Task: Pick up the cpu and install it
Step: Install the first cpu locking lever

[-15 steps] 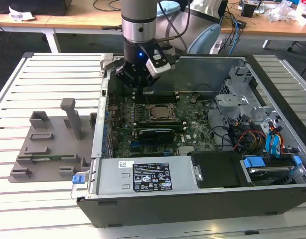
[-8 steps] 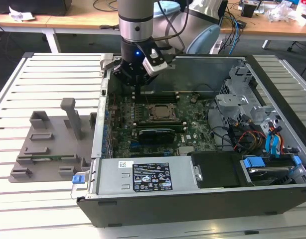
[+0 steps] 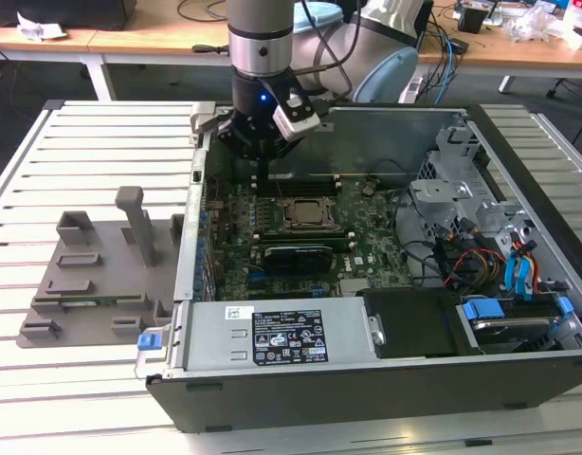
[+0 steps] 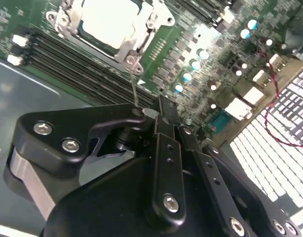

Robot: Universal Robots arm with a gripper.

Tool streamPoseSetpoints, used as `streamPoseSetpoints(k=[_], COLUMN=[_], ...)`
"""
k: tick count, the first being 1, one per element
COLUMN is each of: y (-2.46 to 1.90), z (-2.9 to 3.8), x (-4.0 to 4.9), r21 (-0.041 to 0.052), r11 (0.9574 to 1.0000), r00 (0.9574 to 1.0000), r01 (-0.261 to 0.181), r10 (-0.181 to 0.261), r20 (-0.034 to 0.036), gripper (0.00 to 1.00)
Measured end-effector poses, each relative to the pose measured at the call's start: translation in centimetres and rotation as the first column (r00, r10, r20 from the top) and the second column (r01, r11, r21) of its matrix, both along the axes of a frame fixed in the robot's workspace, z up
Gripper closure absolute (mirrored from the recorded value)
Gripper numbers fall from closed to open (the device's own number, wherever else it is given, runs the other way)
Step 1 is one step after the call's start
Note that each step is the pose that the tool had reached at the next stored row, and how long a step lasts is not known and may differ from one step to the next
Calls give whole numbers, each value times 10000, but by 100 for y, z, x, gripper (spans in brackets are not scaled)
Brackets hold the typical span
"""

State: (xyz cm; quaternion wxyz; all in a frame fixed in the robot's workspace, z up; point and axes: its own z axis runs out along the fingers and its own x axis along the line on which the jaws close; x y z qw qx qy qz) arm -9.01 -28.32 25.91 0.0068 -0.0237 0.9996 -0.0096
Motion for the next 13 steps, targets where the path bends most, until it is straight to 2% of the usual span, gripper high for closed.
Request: streamPoseSetpoints(k=[3,10,13], y=[0,0,0], z=[0,0,-2], x=[108,222,320], r21=[0,0,-1], r11=[10000,10000,10000], r00=[10000,10000,10000], r01=[-1,-1,0], r10=[1,1,0], r20=[0,0,-4], gripper=[89,89,89])
